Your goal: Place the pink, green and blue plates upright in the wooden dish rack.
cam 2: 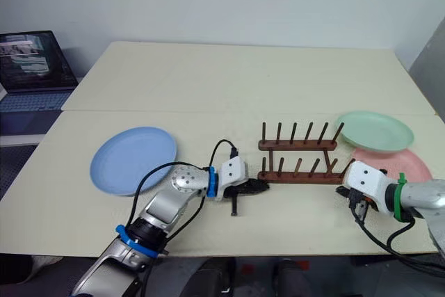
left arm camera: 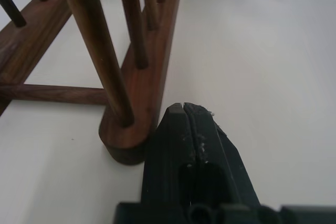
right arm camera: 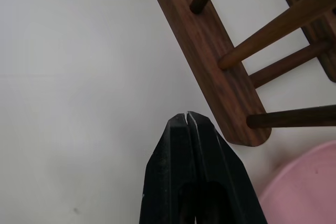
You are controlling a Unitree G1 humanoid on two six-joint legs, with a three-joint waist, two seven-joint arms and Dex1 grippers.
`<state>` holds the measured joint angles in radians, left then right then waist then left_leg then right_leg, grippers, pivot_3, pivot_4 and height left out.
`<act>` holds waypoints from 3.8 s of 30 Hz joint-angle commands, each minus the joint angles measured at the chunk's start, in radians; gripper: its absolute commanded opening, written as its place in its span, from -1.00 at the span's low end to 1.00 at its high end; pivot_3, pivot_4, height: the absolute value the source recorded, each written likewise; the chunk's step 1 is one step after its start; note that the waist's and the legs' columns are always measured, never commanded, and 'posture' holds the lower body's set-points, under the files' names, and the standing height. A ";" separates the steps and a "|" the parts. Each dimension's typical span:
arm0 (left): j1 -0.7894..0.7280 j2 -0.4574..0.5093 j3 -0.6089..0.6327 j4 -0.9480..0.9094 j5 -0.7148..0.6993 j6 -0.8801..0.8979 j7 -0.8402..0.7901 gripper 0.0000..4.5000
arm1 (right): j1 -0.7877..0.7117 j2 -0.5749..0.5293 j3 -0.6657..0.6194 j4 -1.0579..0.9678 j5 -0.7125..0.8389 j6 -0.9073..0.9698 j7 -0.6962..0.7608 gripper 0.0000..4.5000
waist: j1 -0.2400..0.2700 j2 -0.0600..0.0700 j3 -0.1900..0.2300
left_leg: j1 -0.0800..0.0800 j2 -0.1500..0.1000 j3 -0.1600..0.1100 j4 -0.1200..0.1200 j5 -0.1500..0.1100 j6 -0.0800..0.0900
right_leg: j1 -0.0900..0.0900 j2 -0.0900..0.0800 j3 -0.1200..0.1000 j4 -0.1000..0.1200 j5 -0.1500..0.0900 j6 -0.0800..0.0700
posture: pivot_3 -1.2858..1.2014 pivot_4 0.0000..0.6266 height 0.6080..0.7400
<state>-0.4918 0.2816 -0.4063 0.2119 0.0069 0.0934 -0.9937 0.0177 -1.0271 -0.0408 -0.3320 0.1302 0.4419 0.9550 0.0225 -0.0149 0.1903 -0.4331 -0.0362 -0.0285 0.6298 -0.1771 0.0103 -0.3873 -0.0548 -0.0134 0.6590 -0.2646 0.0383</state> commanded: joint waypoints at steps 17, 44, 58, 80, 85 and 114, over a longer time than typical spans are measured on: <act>-0.195 -0.079 0.027 0.289 0.085 -0.185 0.147 -1.00 | -0.255 0.126 0.122 0.205 -0.146 -0.069 -0.072 -0.99 | 0.000 0.000 0.000 | 0.000 -0.001 0.001 0.001 0.000 0.001 | 0.000 0.000 0.000 0.001 0.004 -0.002 | 0.03 -0.52 1.00; -0.250 -0.080 0.069 0.384 0.059 -0.248 0.139 -1.00 | -0.325 0.142 0.108 0.239 -0.162 -0.087 -0.046 -0.99 | -0.001 0.000 0.000 | 0.000 -0.001 0.002 0.001 0.001 0.001 | -0.001 0.001 0.000 0.004 0.004 -0.003 | 0.03 -0.52 1.00; 0.038 0.353 0.263 -0.338 -0.265 0.128 -0.169 0.30 | -0.045 -0.041 -0.257 -0.196 0.101 0.184 0.121 0.36 | -0.005 0.001 0.000 | 0.001 0.002 0.001 0.000 0.000 0.001 | -0.001 0.000 0.001 0.003 0.001 -0.008 | 0.03 -0.52 1.00; -0.131 0.272 0.172 -0.525 -0.435 0.169 -0.282 0.99 | 0.211 0.147 -0.306 -0.222 -0.060 0.247 -0.225 1.00 | -0.002 0.000 -0.001 | 0.001 0.004 0.006 0.000 0.001 0.001 | 0.000 0.001 0.002 0.000 -0.002 -0.005 | 0.03 -0.52 1.00; -0.157 0.237 0.154 -0.510 -0.435 0.150 -0.283 0.99 | 0.143 0.148 -0.244 -0.120 -0.088 0.237 -0.264 1.00 | 0.000 0.000 -0.001 | 0.000 0.004 0.006 0.000 0.001 0.001 | 0.000 0.001 0.002 0.000 -0.002 -0.005 | 0.03 -0.52 1.00; -0.175 0.226 0.166 -0.486 -0.419 0.141 -0.261 1.00 | 0.327 -0.044 -0.477 -0.112 0.000 0.273 -0.005 -0.99 | 0.002 -0.001 -0.001 | 0.000 0.004 0.006 0.001 0.001 0.002 | 0.001 0.002 0.001 -0.001 0.000 -0.001 | 0.03 -0.52 1.00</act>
<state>-0.6437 0.5076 -0.2547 -0.2633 -0.4096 0.2509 -1.2574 0.3213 -1.0497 -0.4571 -0.4147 0.1230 0.7275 0.9042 0.0247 -0.0155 0.1896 -0.4328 -0.0326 -0.0228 0.6304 -0.1756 0.0123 -0.3861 -0.0533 -0.0126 0.6584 -0.2647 0.0372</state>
